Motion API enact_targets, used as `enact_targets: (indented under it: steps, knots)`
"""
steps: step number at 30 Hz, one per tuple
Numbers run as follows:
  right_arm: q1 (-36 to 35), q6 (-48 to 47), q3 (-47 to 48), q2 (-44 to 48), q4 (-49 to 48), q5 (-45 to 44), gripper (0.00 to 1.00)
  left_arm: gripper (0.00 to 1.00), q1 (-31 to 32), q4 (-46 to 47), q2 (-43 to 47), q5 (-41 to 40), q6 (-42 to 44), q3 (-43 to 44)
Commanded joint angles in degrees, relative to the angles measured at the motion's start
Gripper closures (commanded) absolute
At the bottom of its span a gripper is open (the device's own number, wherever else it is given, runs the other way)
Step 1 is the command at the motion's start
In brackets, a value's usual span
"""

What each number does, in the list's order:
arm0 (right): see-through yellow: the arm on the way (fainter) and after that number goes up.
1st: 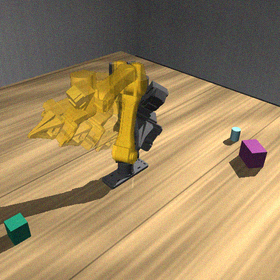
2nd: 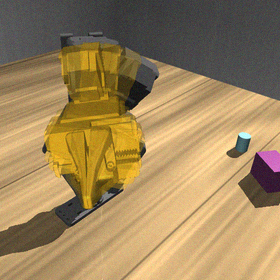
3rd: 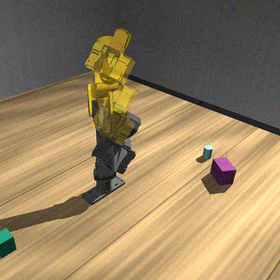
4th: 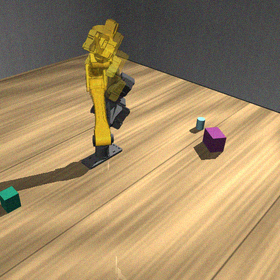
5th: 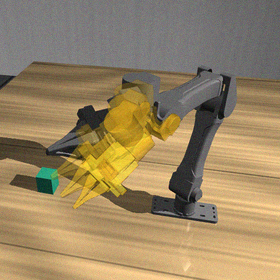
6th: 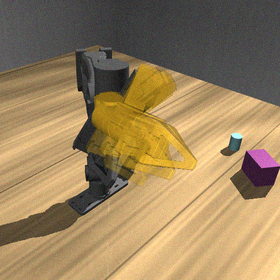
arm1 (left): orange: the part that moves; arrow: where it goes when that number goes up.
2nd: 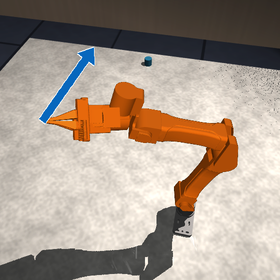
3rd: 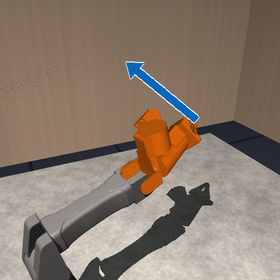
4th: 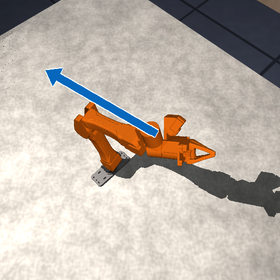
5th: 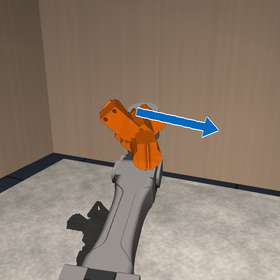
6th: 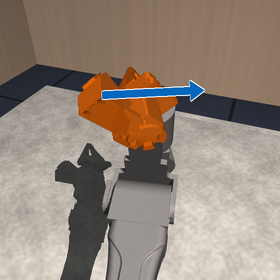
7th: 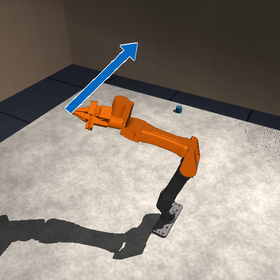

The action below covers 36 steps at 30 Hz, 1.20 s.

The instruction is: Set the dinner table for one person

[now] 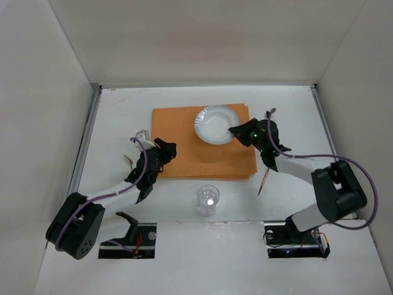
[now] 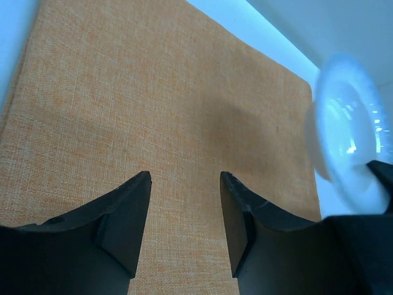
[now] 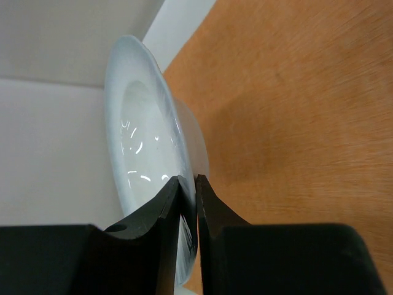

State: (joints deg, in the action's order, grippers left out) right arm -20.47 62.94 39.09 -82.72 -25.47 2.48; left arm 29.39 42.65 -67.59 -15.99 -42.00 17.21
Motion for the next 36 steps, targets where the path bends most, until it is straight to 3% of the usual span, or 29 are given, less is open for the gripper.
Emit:
enact_targets:
  steps: [1,9,22,24,28,36]
  knots:
    - [-4.52,2.10,6.95,-4.80,-9.33,1.12,0.89,0.54,-0.69,2.70,1.59,-2.20,-0.10,-0.95]
    - [-8.58,3.86,11.79,-14.22,-8.72,-0.02,0.89,0.55,-0.87,1.73,0.97,-2.38,-0.01,-0.51]
    - [-10.07,4.83,12.85,-20.38,-7.31,-0.02,0.85,0.55,-0.34,2.08,0.18,-2.29,0.07,-0.25]
    - [-10.51,4.91,12.06,-20.38,-6.78,-0.98,0.81,0.55,-0.08,2.26,0.09,-2.56,0.42,-0.25]
    - [-10.69,4.74,11.18,-20.29,-6.00,-1.25,0.59,0.55,-0.25,2.26,-0.44,-1.94,-0.10,-0.07]
    - [-10.95,0.09,7.41,-14.07,2.52,-1.33,0.45,0.55,-0.25,2.26,0.53,-2.47,0.25,-0.42]
